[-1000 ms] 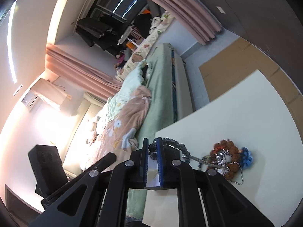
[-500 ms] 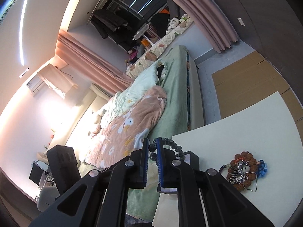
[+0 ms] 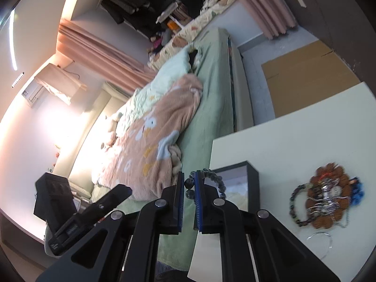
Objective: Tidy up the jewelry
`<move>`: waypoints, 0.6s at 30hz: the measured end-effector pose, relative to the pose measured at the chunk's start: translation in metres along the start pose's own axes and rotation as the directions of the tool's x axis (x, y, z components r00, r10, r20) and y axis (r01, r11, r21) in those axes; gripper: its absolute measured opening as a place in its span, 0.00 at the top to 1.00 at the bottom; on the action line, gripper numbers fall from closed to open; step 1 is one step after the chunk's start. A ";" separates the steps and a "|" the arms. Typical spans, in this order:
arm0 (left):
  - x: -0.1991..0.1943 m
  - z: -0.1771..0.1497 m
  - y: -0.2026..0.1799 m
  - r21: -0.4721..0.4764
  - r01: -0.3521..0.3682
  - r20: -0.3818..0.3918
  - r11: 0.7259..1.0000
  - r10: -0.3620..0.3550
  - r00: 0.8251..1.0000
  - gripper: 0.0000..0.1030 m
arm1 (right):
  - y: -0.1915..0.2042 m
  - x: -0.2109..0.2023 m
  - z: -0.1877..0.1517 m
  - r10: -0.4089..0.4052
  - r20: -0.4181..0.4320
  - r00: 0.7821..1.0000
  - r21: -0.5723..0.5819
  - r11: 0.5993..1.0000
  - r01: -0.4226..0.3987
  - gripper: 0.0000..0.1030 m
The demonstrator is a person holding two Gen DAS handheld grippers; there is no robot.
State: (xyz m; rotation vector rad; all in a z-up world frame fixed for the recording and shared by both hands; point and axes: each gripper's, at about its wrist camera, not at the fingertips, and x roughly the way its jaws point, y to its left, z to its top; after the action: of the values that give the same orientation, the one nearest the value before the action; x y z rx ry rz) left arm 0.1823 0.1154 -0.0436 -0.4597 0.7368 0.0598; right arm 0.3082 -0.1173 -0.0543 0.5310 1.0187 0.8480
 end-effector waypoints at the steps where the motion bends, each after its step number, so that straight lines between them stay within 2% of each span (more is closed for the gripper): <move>1: -0.001 -0.001 0.006 -0.012 -0.008 0.000 1.000 0.008 1.000 0.14 | 0.001 0.009 -0.002 0.011 -0.021 1.000 0.005 1.000 -0.011 0.91; 4: -0.003 -0.002 0.017 -0.036 -0.022 -0.002 0.999 0.022 1.000 0.13 | 0.000 0.029 -0.005 0.007 -0.082 0.997 0.015 1.000 -0.006 0.84; 5: -0.004 -0.003 0.020 -0.043 -0.026 -0.004 0.999 0.026 1.000 0.13 | -0.002 0.033 -0.007 -0.012 -0.096 0.995 0.023 1.000 0.014 0.64; 7: -0.005 -0.005 0.023 -0.047 -0.031 -0.005 0.998 0.031 1.000 0.13 | -0.006 0.029 -0.009 -0.046 -0.061 0.997 0.023 0.999 0.048 0.39; 10: -0.004 -0.006 0.021 -0.040 -0.034 -0.006 0.999 0.034 0.999 0.10 | -0.011 0.016 -0.010 -0.073 -0.034 0.997 0.019 0.997 0.074 0.36; 12: -0.001 -0.008 0.018 -0.036 -0.031 -0.010 0.999 0.030 0.999 0.09 | -0.014 0.006 -0.009 -0.101 -0.011 0.995 0.017 0.995 0.101 0.29; 14: 0.003 -0.010 0.012 -0.029 -0.021 -0.018 0.999 0.020 1.000 0.09 | -0.020 -0.010 -0.009 -0.142 0.025 0.990 0.004 0.990 0.142 0.16; 18: 0.013 -0.014 -0.002 -0.010 0.001 -0.039 1.000 -0.001 0.999 0.09 | -0.032 -0.045 -0.009 -0.194 0.086 0.977 0.001 0.981 0.194 0.07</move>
State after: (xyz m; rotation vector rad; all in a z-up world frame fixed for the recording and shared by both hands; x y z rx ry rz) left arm 0.1834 0.1062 -0.0600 -0.4720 0.7752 0.0537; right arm 0.3004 -0.1724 -0.0584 0.4500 0.9709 0.6499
